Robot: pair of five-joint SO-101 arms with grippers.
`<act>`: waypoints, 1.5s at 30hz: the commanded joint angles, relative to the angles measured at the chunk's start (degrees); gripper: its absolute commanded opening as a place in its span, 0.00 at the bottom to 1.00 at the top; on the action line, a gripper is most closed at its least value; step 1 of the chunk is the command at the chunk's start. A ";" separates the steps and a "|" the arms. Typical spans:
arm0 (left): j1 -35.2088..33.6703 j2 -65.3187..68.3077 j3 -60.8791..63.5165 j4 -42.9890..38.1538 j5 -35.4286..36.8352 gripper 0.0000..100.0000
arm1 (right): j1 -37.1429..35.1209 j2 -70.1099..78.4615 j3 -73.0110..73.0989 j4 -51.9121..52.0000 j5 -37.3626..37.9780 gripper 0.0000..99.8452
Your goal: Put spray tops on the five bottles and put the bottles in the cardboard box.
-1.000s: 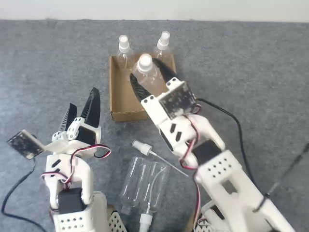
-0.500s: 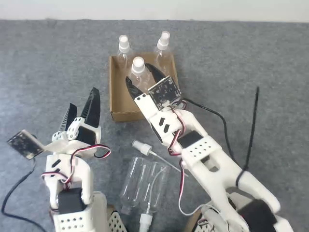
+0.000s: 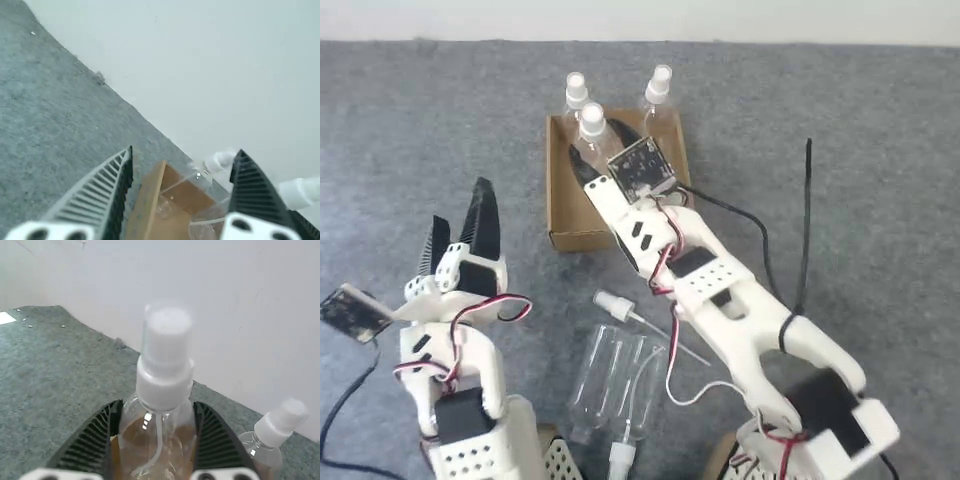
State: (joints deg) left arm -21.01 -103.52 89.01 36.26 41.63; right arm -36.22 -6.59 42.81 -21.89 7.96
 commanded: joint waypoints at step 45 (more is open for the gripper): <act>-4.31 -0.79 -1.27 -2.55 0.44 0.30 | -2.95 26.07 -24.18 -0.31 -6.86 0.01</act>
State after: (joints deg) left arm -25.32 -103.52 89.19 35.65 41.63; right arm -38.77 20.75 22.86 -21.89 1.36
